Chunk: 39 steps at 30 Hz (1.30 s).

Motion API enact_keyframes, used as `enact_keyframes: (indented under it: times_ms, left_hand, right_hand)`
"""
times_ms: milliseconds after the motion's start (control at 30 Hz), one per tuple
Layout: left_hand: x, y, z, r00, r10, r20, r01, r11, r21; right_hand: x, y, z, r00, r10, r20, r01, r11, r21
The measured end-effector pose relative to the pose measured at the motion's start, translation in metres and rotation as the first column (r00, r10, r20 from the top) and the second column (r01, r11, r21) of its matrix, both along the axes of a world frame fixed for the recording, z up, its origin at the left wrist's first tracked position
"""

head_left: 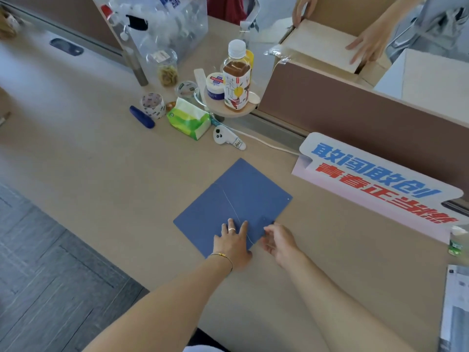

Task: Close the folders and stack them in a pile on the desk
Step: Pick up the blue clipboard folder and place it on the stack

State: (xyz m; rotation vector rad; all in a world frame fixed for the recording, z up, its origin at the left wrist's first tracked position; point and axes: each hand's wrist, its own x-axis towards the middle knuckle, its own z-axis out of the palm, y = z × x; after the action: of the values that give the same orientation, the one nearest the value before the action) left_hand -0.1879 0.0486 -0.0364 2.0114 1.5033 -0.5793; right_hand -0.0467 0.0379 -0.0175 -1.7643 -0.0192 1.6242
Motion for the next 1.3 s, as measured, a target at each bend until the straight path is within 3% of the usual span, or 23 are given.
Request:
enact_keyframes:
  times_ms: [233, 367, 533, 667, 867, 967, 1067, 1200, 1300]
  left_hand:
    - [0.002, -0.02, 0.007, 0.982, 0.163, 0.092, -0.174, 0.978, 0.117]
    - [-0.001, -0.023, 0.019, 0.996, 0.082, 0.039, -0.09, 0.953, 0.288]
    - [-0.006, -0.012, 0.034, 1.0, -0.006, -0.001, 0.006, 0.927, 0.376]
    - [-0.012, -0.001, 0.06, 1.0, -0.008, -0.015, 0.014, 0.891, 0.454]
    - [-0.03, 0.029, 0.112, 0.999, 0.005, -0.043, 0.019, 0.844, 0.535]
    - [-0.036, 0.033, 0.131, 0.999, 0.004, 0.042, -0.026, 0.842, 0.539]
    - [-0.04, 0.034, 0.147, 0.976, 0.075, 0.203, -0.169, 0.85, 0.5]
    - [-0.034, 0.03, 0.161, 0.873, 0.232, 0.43, -0.404, 0.838, 0.367]
    - [-0.022, 0.027, 0.163, 0.761, 0.283, 0.583, -0.498, 0.831, 0.247]
  right_hand:
    - [0.001, -0.013, 0.006, 0.988, -0.122, -0.095, 0.117, 0.991, -0.065]
    - [-0.002, -0.018, 0.018, 0.986, -0.129, -0.108, 0.126, 0.991, -0.037]
    - [-0.004, -0.015, 0.036, 0.983, -0.137, -0.124, 0.143, 0.989, 0.043]
    - [0.003, -0.009, 0.046, 1.0, -0.001, 0.021, -0.002, 0.99, 0.144]
    - [0.027, -0.002, 0.045, 0.989, 0.071, 0.132, -0.092, 0.984, 0.155]
    - [0.037, -0.008, 0.049, 0.979, 0.107, 0.171, -0.136, 0.977, 0.165]
    - [0.046, -0.01, 0.053, 0.971, 0.138, 0.195, -0.175, 0.968, 0.183]
    - [0.051, -0.018, 0.055, 0.951, 0.251, 0.179, -0.279, 0.949, 0.15]
    - [0.05, -0.031, 0.051, 0.962, 0.253, 0.104, -0.266, 0.953, 0.142]
